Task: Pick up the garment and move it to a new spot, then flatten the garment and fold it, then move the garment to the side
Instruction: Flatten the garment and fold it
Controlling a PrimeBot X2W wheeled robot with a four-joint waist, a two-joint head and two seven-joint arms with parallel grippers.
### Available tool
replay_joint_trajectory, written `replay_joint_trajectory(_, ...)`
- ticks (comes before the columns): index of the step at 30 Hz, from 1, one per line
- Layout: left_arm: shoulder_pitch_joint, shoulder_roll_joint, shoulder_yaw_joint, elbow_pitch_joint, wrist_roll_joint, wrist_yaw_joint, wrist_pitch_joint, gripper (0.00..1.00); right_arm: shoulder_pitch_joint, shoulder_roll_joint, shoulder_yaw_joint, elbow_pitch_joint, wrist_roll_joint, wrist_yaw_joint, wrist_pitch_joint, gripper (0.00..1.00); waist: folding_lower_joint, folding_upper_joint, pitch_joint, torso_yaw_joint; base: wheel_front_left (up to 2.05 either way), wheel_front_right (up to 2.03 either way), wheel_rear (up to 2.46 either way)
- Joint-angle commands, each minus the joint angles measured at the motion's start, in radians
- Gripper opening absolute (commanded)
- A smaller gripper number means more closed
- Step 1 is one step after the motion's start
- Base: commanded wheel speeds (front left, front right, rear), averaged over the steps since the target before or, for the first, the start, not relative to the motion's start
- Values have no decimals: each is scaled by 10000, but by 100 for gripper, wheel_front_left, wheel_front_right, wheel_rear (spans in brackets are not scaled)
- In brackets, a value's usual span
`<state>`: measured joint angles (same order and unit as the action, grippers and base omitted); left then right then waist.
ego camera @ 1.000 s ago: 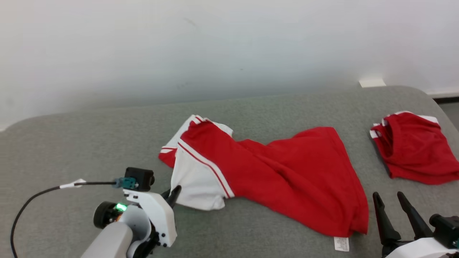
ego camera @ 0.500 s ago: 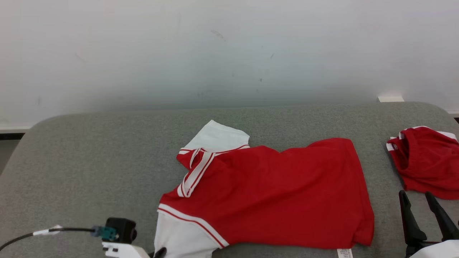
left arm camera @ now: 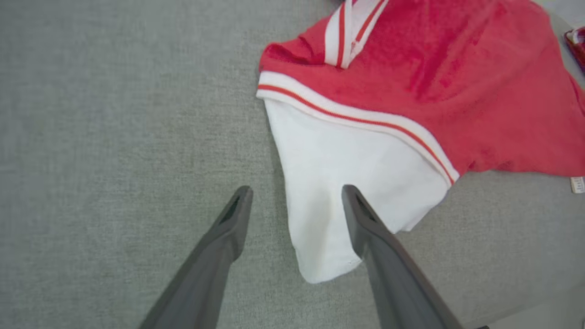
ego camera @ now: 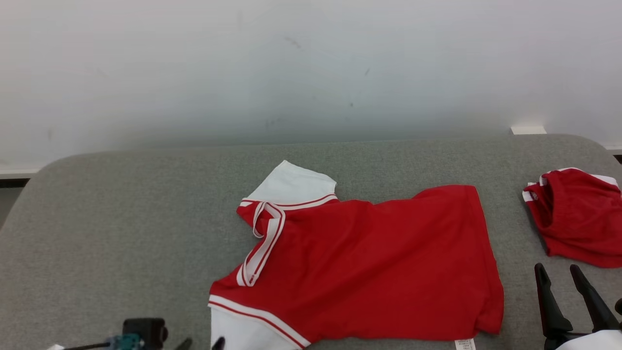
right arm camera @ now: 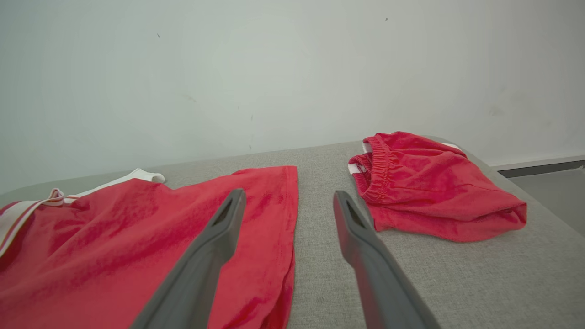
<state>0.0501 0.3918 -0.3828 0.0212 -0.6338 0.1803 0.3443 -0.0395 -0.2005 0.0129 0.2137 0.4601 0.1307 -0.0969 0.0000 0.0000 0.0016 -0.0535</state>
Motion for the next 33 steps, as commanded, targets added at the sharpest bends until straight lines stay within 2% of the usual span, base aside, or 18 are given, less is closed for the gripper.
replay_joint_trajectory(1,-328,-99,144,51,269,-47,-624,100,30,-55,14,-71,-61,-1,-20,100,0,0,-2,-19,0,0,0)
replay_joint_trajectory(4,-526,-244,298,90,539,-67,-1659,100,295,12,32,-67,-46,-1,-83,100,0,0,-34,-28,0,0,0)
replay_joint_trajectory(5,-526,-244,298,90,539,-67,-1659,100,295,12,32,-67,-46,-1,-83,100,0,0,-34,-28,0,0,0)
replay_joint_trajectory(12,-650,-812,613,367,1107,23,-4374,100,899,127,174,128,-98,-1,-134,100,0,0,-145,-131,0,0,0)
replay_joint_trajectory(16,-484,-1151,774,815,1324,-17,-5716,100,1130,69,581,146,-64,-1,-302,100,0,0,-219,-191,0,0,0)
replay_joint_trajectory(24,-238,-1948,1596,1019,2069,-528,-6091,100,1038,-15,1561,-136,2,-1,-1154,100,0,0,-347,-166,0,0,0)
replay_joint_trajectory(33,-22,-2871,2866,860,3452,-1521,-6088,100,488,258,1380,-241,-368,-1,-1659,100,0,0,-356,-41,0,0,0)
